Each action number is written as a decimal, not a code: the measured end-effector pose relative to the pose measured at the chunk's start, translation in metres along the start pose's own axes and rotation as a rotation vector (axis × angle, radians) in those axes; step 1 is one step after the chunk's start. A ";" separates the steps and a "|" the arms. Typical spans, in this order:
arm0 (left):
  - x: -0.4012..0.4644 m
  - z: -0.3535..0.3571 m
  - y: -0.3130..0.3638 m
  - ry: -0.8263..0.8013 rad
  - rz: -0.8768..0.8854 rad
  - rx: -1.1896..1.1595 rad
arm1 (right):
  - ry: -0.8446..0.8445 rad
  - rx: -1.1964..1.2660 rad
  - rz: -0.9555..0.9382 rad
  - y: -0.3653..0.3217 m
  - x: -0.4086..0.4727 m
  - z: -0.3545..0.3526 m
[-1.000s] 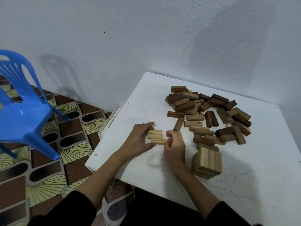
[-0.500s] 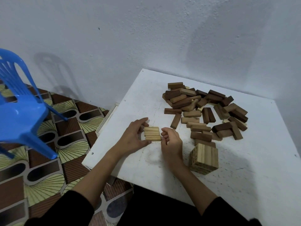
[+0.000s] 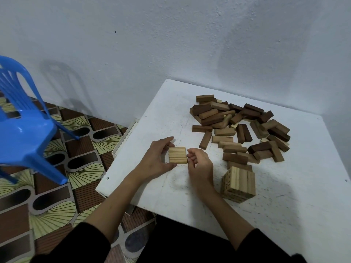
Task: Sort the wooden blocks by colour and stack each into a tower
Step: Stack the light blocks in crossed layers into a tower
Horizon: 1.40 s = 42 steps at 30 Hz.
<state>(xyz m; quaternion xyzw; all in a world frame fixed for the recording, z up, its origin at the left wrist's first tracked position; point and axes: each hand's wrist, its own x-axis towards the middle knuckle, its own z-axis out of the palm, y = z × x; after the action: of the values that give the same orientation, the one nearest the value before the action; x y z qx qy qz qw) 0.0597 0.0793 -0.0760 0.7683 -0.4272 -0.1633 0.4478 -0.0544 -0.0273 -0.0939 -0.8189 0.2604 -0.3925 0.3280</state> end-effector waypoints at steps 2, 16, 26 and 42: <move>0.000 0.000 0.000 -0.005 -0.002 0.001 | -0.005 -0.002 -0.003 0.000 0.000 -0.001; 0.000 -0.003 -0.001 -0.028 -0.010 0.022 | -0.018 -0.003 -0.017 0.000 0.000 0.000; -0.001 -0.002 -0.001 -0.010 0.016 0.038 | -0.022 -0.004 -0.027 -0.002 0.001 -0.001; 0.000 -0.002 -0.001 0.008 0.043 0.057 | -0.057 0.009 0.052 -0.005 -0.001 -0.002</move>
<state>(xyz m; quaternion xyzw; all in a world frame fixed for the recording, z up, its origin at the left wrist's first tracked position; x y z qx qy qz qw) 0.0615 0.0807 -0.0759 0.7719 -0.4464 -0.1384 0.4310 -0.0552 -0.0242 -0.0900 -0.8211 0.2704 -0.3615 0.3493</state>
